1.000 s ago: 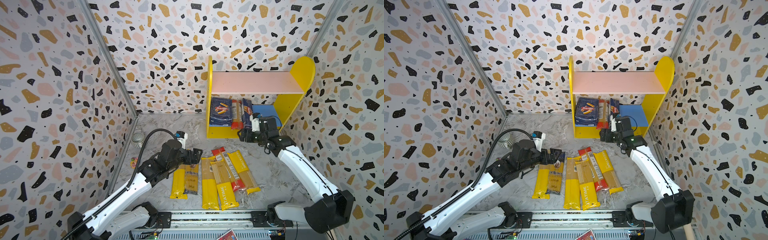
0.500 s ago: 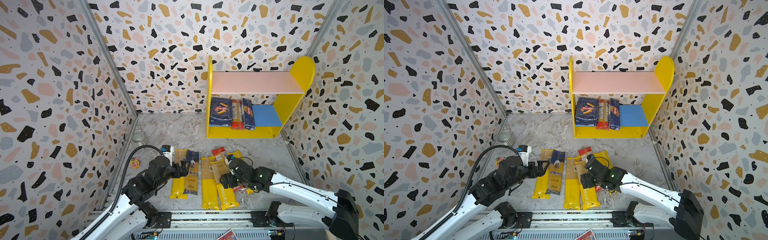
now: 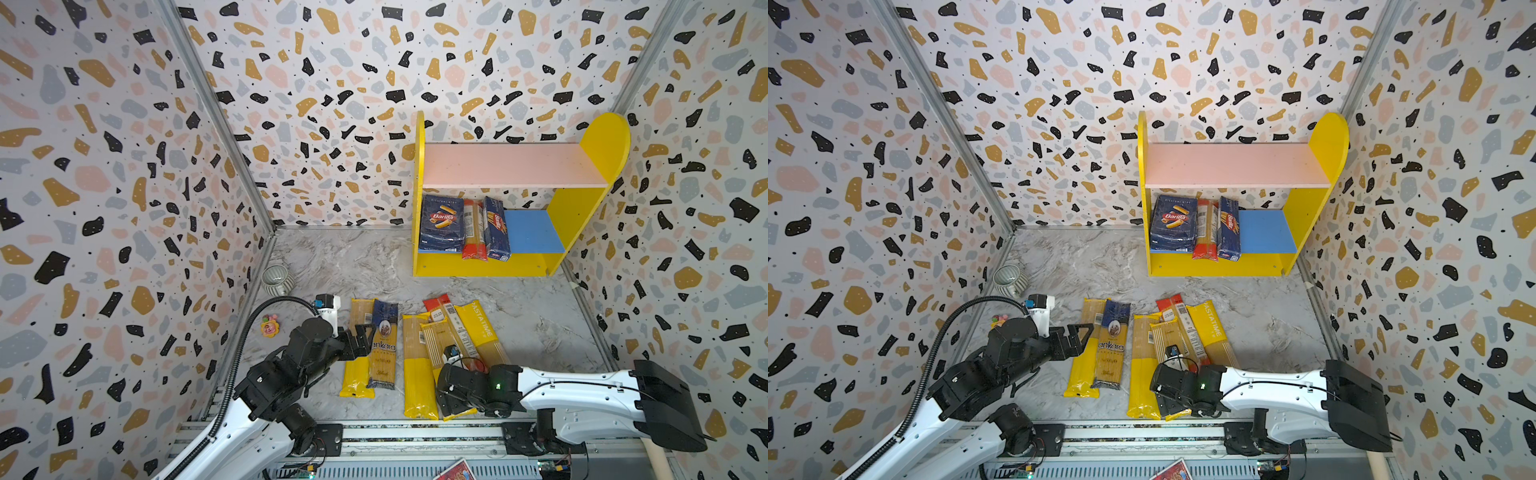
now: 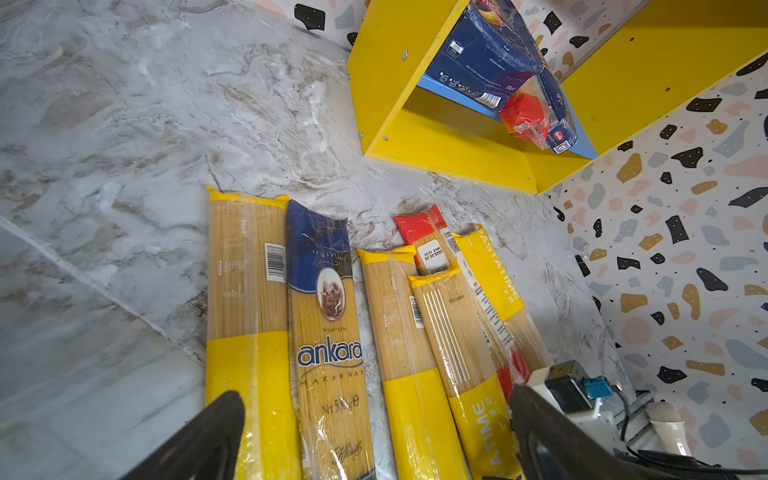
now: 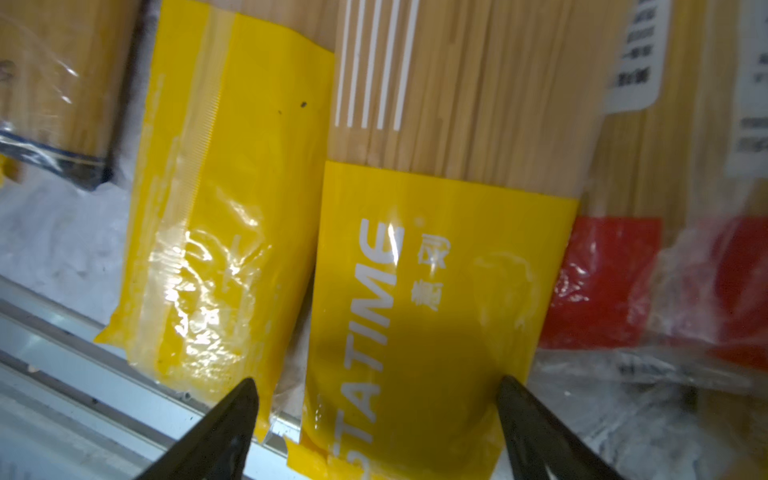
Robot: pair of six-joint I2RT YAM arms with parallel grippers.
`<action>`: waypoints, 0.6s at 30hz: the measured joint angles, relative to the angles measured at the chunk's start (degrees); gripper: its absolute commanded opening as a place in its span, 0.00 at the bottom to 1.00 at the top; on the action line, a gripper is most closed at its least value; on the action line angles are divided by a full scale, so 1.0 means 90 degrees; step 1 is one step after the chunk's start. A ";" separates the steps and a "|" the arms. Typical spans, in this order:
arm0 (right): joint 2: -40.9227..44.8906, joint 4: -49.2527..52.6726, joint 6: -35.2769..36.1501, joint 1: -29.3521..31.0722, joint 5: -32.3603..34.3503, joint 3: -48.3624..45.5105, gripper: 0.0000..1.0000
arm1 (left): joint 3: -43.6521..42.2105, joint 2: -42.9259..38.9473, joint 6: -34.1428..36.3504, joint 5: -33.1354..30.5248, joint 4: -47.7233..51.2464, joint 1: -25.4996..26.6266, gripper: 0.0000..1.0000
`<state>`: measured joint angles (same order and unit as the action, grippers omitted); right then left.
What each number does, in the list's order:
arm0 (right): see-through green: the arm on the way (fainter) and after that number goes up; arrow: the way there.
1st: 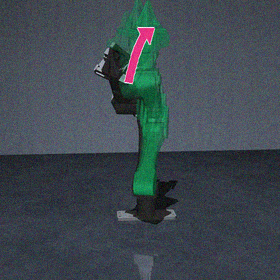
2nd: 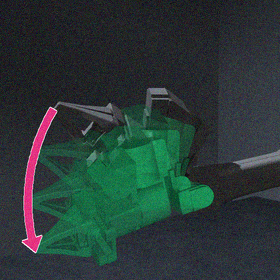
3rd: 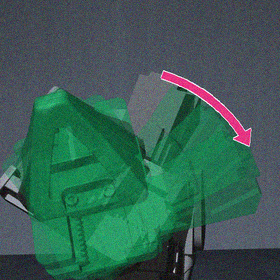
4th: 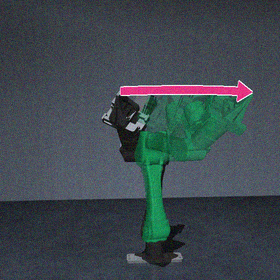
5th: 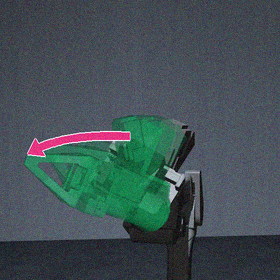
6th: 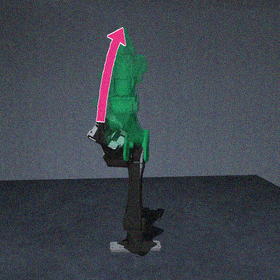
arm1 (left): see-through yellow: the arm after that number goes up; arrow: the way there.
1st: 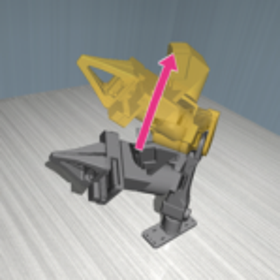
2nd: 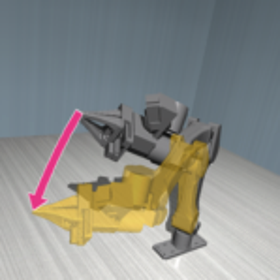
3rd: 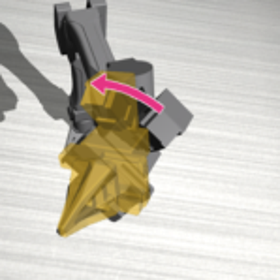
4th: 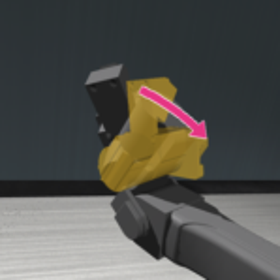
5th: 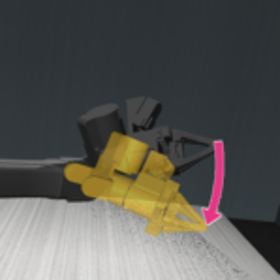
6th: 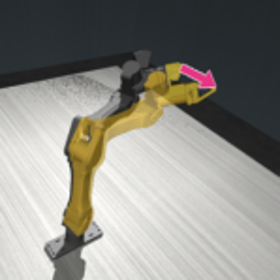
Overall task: Place and organize the pasta boxes and bags onto the shelf
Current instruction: 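Close the right gripper on the yellow Pastatime spaghetti bag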
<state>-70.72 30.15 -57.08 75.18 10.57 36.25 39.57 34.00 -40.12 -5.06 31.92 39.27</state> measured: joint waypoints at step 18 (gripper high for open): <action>-0.1022 -0.0401 0.0287 -0.0544 0.0095 0.0119 0.51 | 0.0007 0.0005 0.0039 -0.0029 0.0102 0.0000 0.99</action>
<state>-79.92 26.55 -54.50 70.28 11.42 37.32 39.64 34.04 -39.77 -5.32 32.84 39.27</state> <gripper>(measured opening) 0.656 0.995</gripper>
